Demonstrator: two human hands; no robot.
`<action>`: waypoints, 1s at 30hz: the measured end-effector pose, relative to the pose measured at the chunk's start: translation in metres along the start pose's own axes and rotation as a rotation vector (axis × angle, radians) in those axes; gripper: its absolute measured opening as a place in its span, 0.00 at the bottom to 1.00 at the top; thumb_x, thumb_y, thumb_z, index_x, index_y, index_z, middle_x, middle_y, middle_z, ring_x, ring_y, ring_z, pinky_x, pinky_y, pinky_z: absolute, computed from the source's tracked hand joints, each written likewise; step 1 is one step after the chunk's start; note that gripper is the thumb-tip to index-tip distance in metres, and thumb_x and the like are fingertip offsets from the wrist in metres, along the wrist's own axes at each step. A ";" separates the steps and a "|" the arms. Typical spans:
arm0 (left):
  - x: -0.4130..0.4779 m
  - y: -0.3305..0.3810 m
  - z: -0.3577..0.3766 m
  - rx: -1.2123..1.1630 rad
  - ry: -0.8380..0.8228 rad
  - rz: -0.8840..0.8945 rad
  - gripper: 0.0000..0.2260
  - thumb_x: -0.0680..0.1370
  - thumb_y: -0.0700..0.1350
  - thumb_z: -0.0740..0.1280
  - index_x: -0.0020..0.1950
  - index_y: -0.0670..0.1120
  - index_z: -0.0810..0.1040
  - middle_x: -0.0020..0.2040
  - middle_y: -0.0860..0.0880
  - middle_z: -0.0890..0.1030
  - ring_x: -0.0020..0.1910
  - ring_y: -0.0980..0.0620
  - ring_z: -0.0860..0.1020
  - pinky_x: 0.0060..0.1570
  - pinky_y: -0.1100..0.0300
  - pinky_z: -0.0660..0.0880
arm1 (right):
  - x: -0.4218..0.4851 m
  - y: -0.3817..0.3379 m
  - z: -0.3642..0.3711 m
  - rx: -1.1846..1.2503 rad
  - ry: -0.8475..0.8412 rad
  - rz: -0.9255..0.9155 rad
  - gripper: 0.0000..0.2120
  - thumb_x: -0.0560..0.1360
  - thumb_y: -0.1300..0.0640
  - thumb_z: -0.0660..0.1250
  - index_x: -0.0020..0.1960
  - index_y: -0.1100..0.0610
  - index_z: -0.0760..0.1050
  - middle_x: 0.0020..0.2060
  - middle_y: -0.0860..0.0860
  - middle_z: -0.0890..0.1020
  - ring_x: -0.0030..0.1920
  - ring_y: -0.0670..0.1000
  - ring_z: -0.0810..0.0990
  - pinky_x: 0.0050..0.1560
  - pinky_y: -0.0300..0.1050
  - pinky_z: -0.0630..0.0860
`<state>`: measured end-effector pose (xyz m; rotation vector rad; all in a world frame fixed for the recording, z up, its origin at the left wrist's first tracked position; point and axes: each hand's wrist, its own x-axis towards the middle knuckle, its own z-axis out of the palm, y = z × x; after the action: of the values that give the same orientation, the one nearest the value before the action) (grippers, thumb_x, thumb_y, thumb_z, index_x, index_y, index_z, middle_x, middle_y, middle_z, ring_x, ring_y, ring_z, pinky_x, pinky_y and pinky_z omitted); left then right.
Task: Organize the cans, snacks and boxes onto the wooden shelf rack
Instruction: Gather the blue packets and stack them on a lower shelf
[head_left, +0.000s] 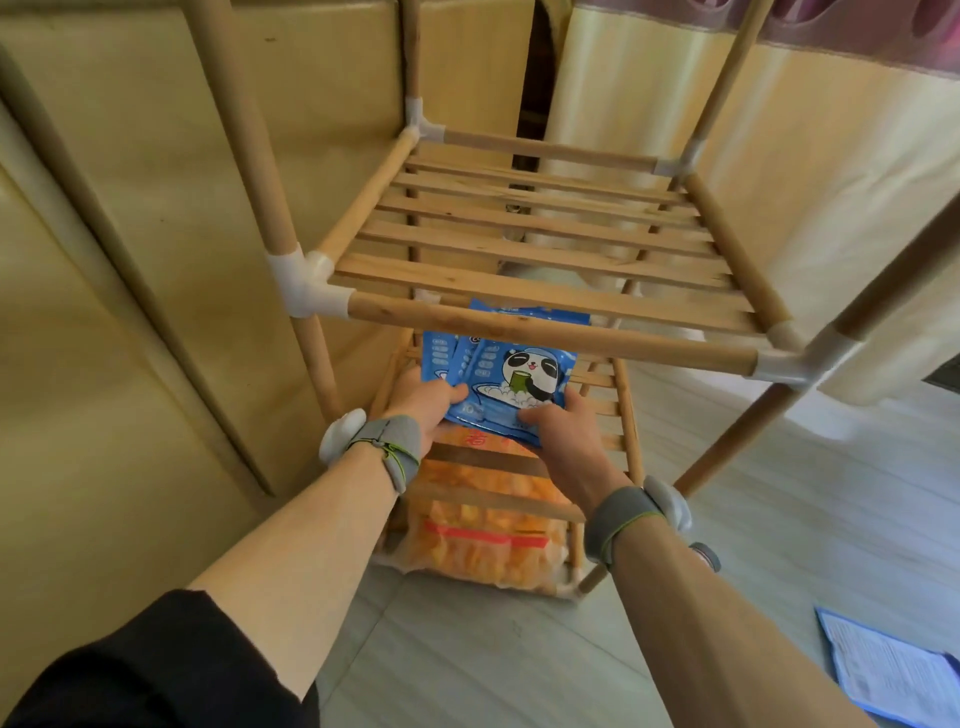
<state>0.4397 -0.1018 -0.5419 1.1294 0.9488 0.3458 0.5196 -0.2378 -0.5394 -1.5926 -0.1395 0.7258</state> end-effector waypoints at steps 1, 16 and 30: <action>0.004 0.002 0.000 0.012 0.030 0.022 0.10 0.78 0.34 0.69 0.57 0.44 0.75 0.52 0.44 0.81 0.51 0.43 0.80 0.53 0.45 0.79 | 0.003 -0.001 0.001 -0.015 0.009 -0.016 0.16 0.72 0.70 0.68 0.54 0.53 0.73 0.54 0.55 0.82 0.57 0.60 0.81 0.59 0.62 0.80; 0.054 -0.026 -0.008 1.325 0.228 0.530 0.35 0.74 0.63 0.67 0.78 0.62 0.57 0.80 0.45 0.53 0.77 0.40 0.53 0.74 0.46 0.53 | 0.063 0.001 0.004 -0.850 0.205 -0.279 0.26 0.81 0.53 0.65 0.77 0.53 0.64 0.72 0.56 0.73 0.71 0.60 0.70 0.68 0.54 0.68; 0.065 0.010 0.000 0.781 0.255 0.349 0.21 0.81 0.47 0.62 0.74 0.54 0.68 0.66 0.46 0.76 0.51 0.44 0.77 0.50 0.56 0.71 | 0.067 0.016 0.010 -0.846 0.271 -0.233 0.27 0.80 0.43 0.58 0.78 0.48 0.61 0.70 0.58 0.69 0.70 0.61 0.66 0.71 0.56 0.64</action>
<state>0.4797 -0.0543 -0.5628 2.0147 1.1494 0.4199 0.5617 -0.1990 -0.5784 -2.4079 -0.4697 0.2533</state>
